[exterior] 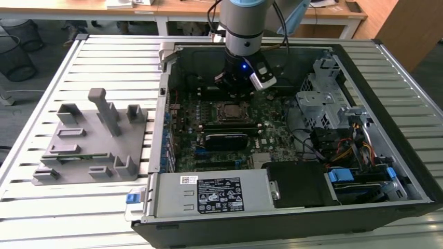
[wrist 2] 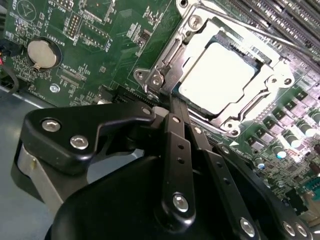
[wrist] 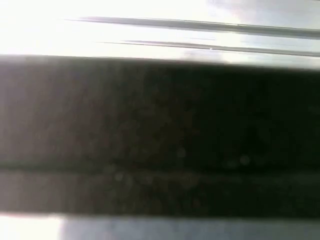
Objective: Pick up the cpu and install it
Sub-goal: 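Install the first cpu locking lever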
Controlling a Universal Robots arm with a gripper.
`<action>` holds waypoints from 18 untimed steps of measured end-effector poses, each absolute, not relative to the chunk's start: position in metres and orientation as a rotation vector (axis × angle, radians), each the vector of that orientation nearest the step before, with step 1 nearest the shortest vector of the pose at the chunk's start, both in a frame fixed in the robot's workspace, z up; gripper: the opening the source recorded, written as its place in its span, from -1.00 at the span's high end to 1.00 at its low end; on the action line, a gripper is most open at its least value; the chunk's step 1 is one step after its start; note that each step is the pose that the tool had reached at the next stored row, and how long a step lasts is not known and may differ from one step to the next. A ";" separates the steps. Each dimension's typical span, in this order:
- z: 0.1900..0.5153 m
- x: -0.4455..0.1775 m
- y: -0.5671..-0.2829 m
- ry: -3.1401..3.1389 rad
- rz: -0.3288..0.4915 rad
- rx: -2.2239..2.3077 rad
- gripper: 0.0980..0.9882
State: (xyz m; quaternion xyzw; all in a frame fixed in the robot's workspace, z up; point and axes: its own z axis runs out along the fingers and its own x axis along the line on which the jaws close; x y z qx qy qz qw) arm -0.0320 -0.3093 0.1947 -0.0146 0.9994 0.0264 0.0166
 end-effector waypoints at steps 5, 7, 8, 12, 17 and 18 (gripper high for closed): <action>0.196 -0.033 -0.310 3.107 0.153 -0.044 0.98; 0.195 -0.032 -0.309 3.102 0.192 -0.044 0.98; 0.195 -0.032 -0.309 3.101 0.202 -0.044 0.98; 0.204 -0.032 -0.309 3.100 0.212 -0.044 0.98; 0.212 -0.032 -0.311 3.100 0.212 -0.044 0.98; 0.212 -0.032 -0.312 3.100 0.212 -0.044 0.98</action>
